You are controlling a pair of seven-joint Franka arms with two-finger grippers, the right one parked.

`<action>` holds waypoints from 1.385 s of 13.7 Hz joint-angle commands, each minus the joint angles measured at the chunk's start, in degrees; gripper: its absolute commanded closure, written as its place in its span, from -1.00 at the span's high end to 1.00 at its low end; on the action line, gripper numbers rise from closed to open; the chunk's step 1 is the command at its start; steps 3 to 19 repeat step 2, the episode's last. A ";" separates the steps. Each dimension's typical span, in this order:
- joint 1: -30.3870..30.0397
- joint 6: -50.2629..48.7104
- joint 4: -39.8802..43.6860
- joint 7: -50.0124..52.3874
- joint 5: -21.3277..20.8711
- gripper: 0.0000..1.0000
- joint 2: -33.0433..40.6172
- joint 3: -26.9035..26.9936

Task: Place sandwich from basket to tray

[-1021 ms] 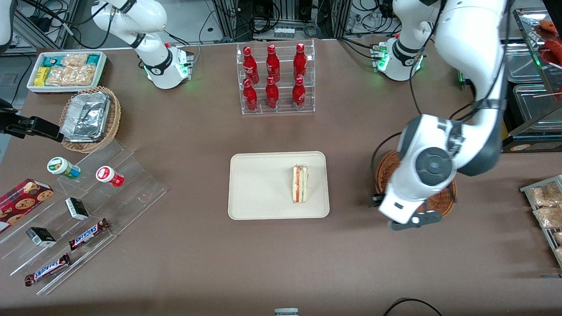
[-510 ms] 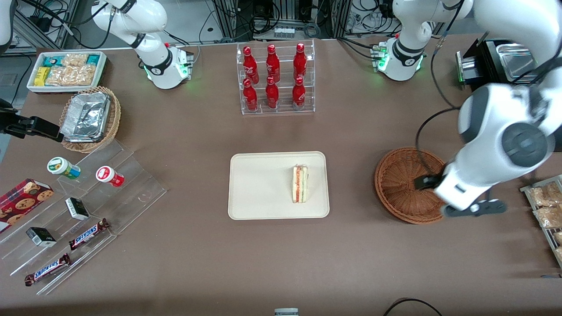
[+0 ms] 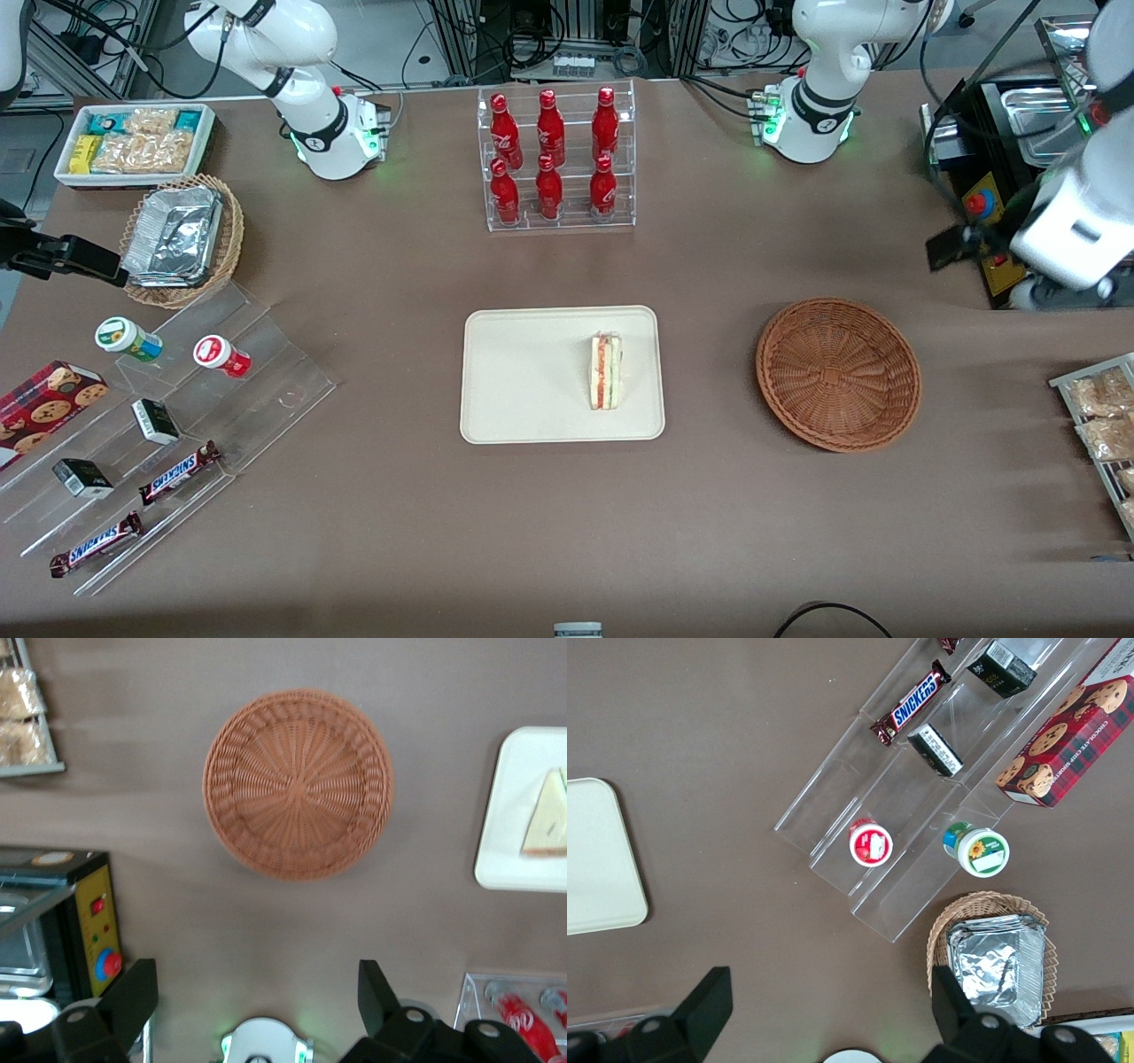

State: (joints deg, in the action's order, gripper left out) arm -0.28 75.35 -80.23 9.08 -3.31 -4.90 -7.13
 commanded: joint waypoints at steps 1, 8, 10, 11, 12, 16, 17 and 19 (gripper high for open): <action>-0.69 -2.31 -2.82 -0.73 1.20 1.00 3.57 -0.17; -0.69 -2.32 -3.09 -0.73 1.55 1.00 4.19 0.79; -0.69 -2.32 -3.09 -0.73 1.55 1.00 4.19 0.79; -0.69 -2.32 -3.09 -0.73 1.55 1.00 4.19 0.79; -0.69 -2.32 -3.09 -0.73 1.55 1.00 4.19 0.79; -0.69 -2.32 -3.09 -0.73 1.55 1.00 4.19 0.79; -0.69 -2.32 -3.09 -0.73 1.55 1.00 4.19 0.79; -0.69 -2.32 -3.09 -0.73 1.55 1.00 4.19 0.79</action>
